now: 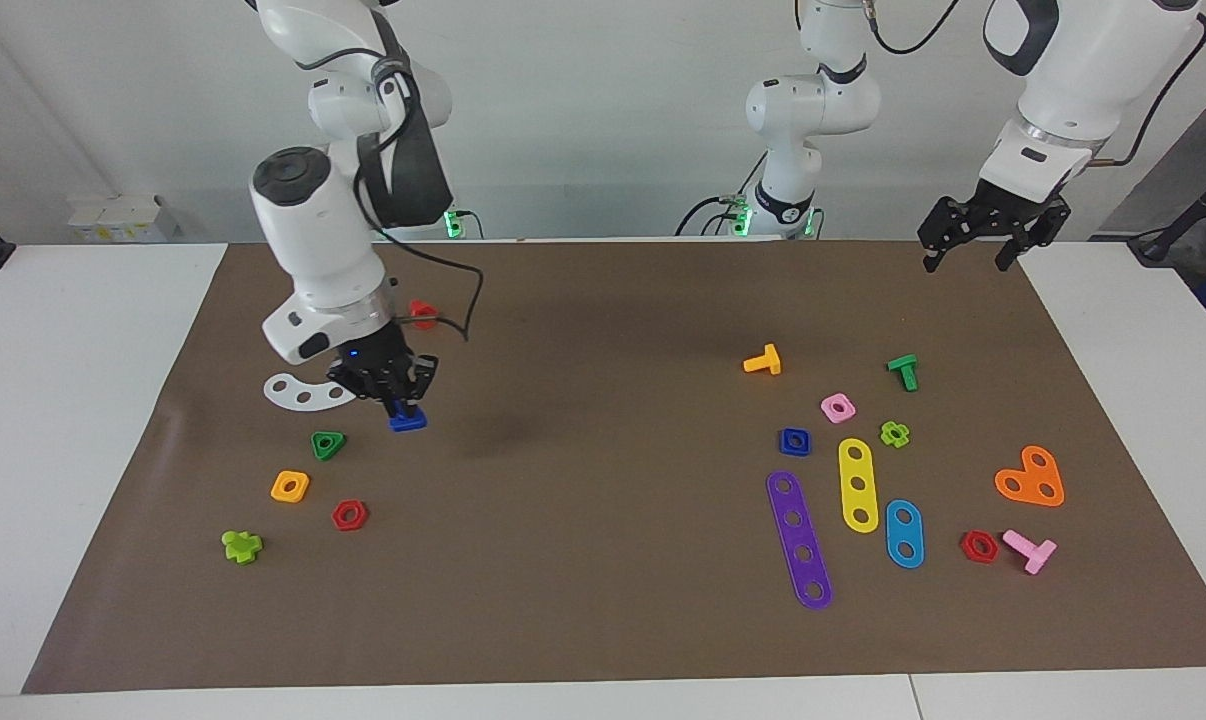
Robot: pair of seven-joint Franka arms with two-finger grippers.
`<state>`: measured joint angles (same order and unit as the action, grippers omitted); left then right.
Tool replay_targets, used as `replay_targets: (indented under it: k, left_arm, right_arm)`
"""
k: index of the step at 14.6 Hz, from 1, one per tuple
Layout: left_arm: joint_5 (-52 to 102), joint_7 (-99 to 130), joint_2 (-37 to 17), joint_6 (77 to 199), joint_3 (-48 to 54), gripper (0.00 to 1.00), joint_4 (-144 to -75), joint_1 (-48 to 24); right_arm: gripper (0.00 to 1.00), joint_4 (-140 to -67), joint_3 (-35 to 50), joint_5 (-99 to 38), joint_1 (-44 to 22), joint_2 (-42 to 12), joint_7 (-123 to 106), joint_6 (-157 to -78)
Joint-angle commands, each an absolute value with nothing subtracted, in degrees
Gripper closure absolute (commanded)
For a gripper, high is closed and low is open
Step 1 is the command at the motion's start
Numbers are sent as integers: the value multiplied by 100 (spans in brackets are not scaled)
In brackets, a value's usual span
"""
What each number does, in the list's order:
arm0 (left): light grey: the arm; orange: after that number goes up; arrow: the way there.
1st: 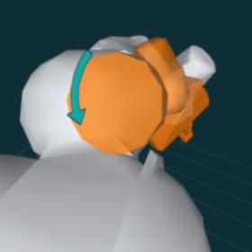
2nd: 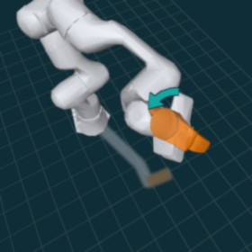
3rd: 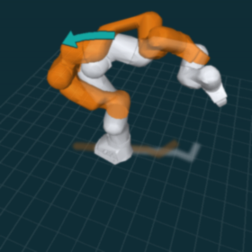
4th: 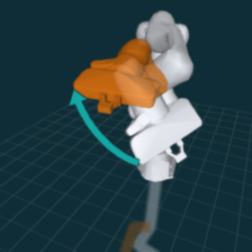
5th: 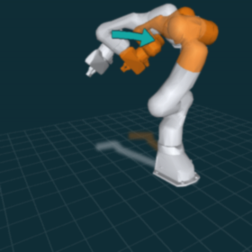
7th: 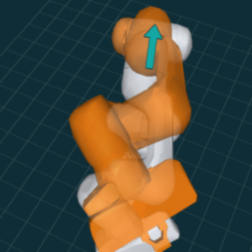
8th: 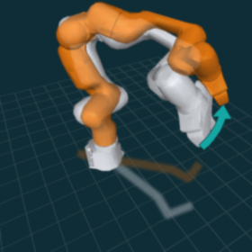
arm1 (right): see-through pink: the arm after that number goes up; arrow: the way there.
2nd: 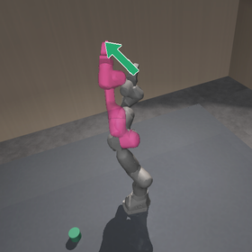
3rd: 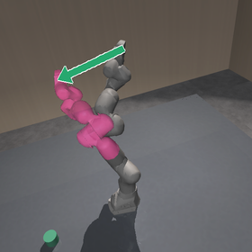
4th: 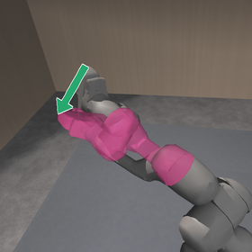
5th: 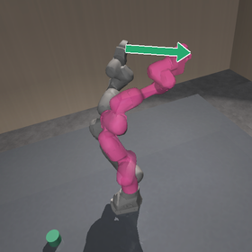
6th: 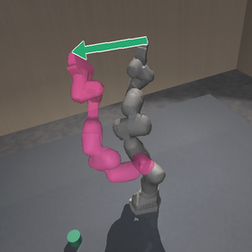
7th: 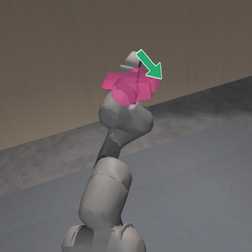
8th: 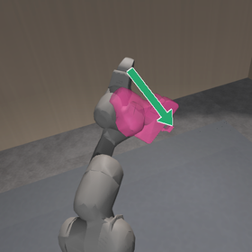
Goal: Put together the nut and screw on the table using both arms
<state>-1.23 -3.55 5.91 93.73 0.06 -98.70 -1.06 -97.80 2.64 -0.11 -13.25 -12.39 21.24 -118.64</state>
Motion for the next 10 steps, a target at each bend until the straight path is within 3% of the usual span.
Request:
replay_targets:
  k: [1,6,10]
  left_arm:
    - [-229,-396,729,9501,9,0,-10055,-97]
    - [-141,-351,782,9553,9,0,-10221,-114]
    - [139,-352,634,9895,9,1,-10362,-167]
  right_arm:
    - [100,-9020,264,455,-2089,-2063,3117,-11830]
    - [100,-8807,246,798,-3074,-2907,4418,-12487]
    - [100,-8859,272,1204,-3208,-3173,5062,-13016]
